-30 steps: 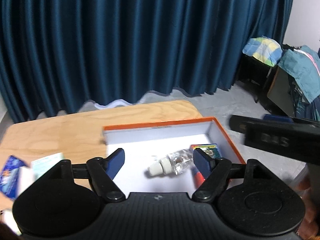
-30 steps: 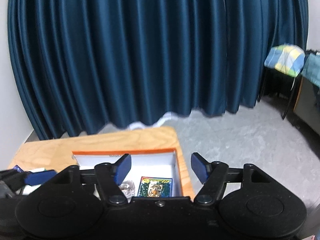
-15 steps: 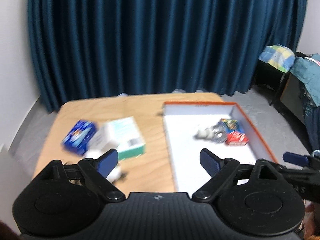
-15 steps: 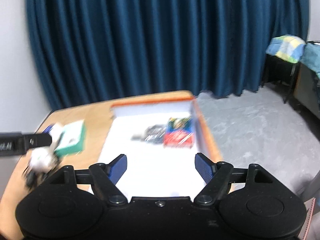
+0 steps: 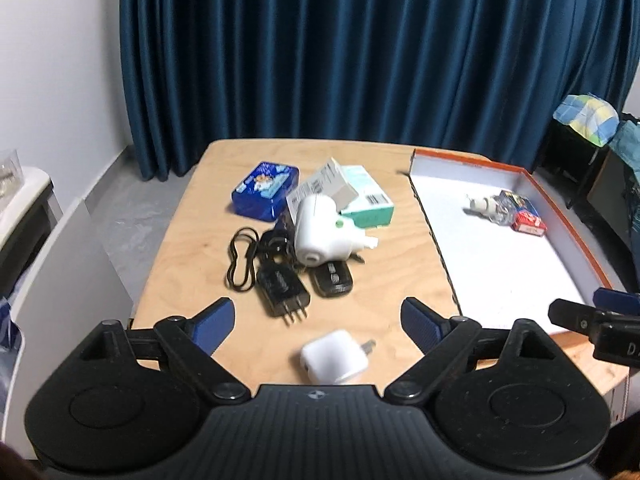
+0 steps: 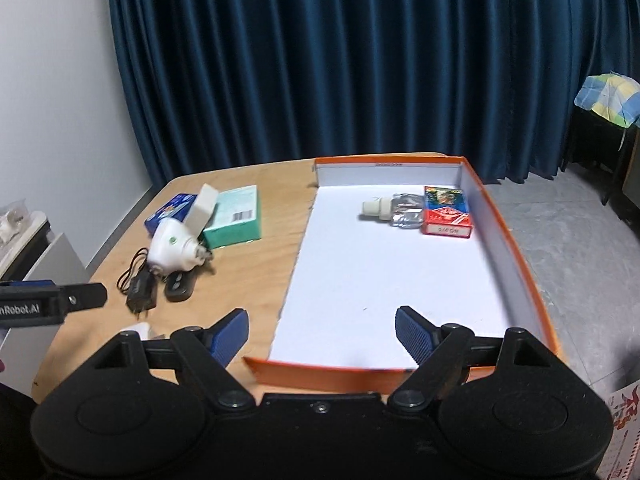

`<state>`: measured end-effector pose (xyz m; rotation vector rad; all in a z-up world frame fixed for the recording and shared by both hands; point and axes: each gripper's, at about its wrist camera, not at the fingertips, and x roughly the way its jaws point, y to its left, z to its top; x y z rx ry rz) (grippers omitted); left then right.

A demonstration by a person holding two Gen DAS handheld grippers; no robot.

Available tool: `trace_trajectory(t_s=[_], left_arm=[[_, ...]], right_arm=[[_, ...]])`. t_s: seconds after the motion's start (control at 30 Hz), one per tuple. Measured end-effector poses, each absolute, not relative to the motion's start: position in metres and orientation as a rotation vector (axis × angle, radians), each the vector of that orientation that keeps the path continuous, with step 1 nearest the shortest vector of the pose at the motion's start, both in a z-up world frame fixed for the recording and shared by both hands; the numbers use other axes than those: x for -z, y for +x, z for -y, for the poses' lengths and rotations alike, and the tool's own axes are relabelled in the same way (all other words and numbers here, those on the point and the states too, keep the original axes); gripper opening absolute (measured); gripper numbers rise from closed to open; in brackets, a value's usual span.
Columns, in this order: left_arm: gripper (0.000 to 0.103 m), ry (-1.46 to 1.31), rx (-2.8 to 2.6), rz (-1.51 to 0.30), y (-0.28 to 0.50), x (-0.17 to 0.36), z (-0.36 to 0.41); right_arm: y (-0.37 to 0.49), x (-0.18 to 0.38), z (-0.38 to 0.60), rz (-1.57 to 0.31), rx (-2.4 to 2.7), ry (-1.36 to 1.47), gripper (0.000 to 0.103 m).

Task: Organize rigid objects
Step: 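Move the left tool to the white square charger and grasp it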

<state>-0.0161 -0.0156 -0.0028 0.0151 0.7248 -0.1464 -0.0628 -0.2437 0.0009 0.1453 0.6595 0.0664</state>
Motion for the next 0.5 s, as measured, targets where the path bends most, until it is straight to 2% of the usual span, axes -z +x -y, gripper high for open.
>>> trace_trajectory(t_s=[0.5], left_arm=[[0.092, 0.028, 0.179, -0.772, -0.021, 0.040, 0.018]], right_arm=[[-0.069, 0.008, 0.229, -0.681, -0.104, 0.121, 0.095]])
